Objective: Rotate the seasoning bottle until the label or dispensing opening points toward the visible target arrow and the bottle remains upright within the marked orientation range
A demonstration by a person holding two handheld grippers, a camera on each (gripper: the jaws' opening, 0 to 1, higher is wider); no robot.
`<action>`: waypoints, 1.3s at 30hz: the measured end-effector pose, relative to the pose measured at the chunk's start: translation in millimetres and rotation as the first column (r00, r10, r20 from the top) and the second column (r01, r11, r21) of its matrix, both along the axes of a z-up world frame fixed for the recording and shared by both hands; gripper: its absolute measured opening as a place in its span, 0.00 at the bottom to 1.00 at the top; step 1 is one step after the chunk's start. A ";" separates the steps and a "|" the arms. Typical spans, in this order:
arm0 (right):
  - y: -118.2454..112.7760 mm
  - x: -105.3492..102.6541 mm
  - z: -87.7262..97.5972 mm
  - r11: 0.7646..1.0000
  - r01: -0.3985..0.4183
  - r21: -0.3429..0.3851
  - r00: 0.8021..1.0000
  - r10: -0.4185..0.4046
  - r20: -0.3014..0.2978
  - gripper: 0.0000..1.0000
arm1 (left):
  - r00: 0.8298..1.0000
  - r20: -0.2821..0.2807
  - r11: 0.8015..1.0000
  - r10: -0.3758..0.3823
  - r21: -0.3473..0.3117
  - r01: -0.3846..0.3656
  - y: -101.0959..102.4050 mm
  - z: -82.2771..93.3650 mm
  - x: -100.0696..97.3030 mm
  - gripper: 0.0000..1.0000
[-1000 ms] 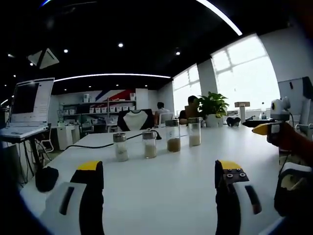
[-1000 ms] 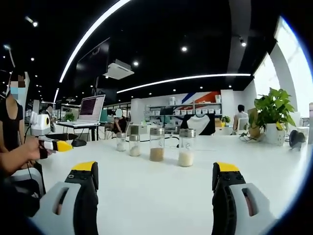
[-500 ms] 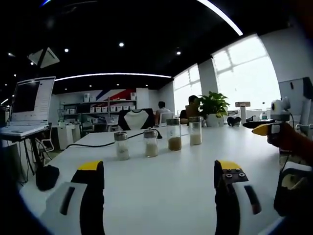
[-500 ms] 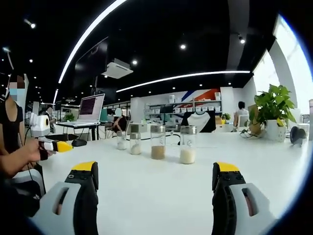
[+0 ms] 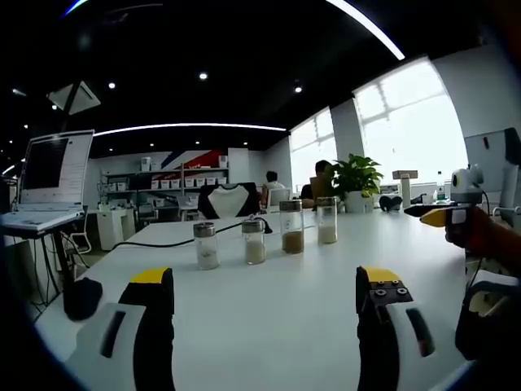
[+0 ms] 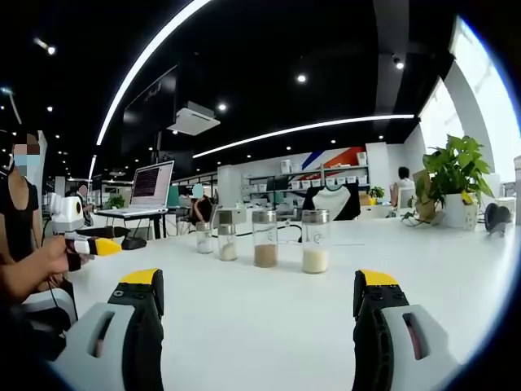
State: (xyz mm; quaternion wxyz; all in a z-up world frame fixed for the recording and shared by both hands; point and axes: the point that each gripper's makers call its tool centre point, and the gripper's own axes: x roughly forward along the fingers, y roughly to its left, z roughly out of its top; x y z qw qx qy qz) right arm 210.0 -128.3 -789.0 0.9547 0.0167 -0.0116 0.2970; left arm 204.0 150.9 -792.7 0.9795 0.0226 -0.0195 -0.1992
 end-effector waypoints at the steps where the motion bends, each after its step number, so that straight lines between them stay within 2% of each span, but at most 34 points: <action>1: 0.7 0.4 -0.5 1.000 0.000 -0.001 1.000 0.000 0.000 0.99 | 1.000 -0.001 1.000 0.000 -0.001 0.000 0.5 0.8 0.1 0.98; 5: 4.0 2.8 -4.7 1.000 0.000 0.010 1.000 0.000 -0.020 0.98 | 1.000 0.002 1.000 0.000 -0.009 0.001 3.4 6.9 -0.8 0.98; 6: 6.3 1.8 -1.3 1.000 -0.001 0.018 1.000 0.002 -0.021 0.98 | 1.000 0.023 1.000 -0.002 -0.019 0.002 4.3 12.3 -0.9 0.98; 10: 7.5 -3.1 13.1 0.999 -0.012 0.030 0.999 0.010 0.044 0.98 | 1.000 0.014 1.000 -0.003 -0.016 0.003 -0.8 12.1 1.2 0.98; 12: 4.9 1.1 4.2 0.999 -0.006 0.046 1.000 0.005 0.013 0.97 | 1.000 0.007 1.000 0.002 -0.005 -0.002 -3.8 11.9 0.0 0.98; 15: 4.6 2.7 -3.4 0.997 0.004 0.082 0.999 -0.001 -0.040 0.96 | 0.999 0.039 1.000 -0.010 0.010 0.009 -6.2 16.0 -1.6 0.97; 17: 4.4 0.3 3.6 0.997 0.003 0.081 1.000 -0.001 -0.029 0.97 | 1.000 0.020 1.000 -0.013 0.007 0.013 -7.5 9.3 0.6 0.97; 19: 1.6 -6.1 29.1 0.996 -0.001 0.093 0.997 -0.006 0.074 0.97 | 1.000 -0.017 1.000 -0.022 -0.007 0.022 -11.5 2.7 0.3 0.97; 20: 0.5 -7.5 31.5 0.996 -0.001 0.091 0.996 -0.007 0.085 0.96 | 1.000 -0.008 1.000 -0.023 -0.008 0.023 -13.1 6.0 -1.5 0.97; 23: -3.8 -5.4 26.6 0.995 0.016 0.097 0.998 -0.021 0.056 0.95 | 0.999 0.041 1.000 -0.021 0.009 0.021 -15.1 16.0 -3.8 0.97; 25: -5.8 -3.8 23.9 0.996 0.029 0.079 0.998 -0.033 0.047 0.96 | 0.999 0.033 1.000 -0.015 0.020 0.014 -13.8 13.8 -2.5 0.97; 29: -3.9 -5.7 26.7 0.999 0.038 0.022 0.996 -0.040 0.080 0.97 | 1.000 0.017 1.000 -0.012 0.019 0.012 -10.9 8.3 -0.7 0.97; 32: 3.8 -6.6 24.1 0.999 0.026 -0.020 0.996 -0.024 0.083 0.98 | 1.000 0.016 1.000 -0.007 0.015 0.006 -8.2 7.3 -0.2 0.96; 39: 15.2 -7.6 20.7 1.000 0.001 -0.013 0.997 0.000 0.079 0.98 | 1.000 0.003 1.000 -0.002 0.001 0.002 -0.6 4.6 2.3 0.95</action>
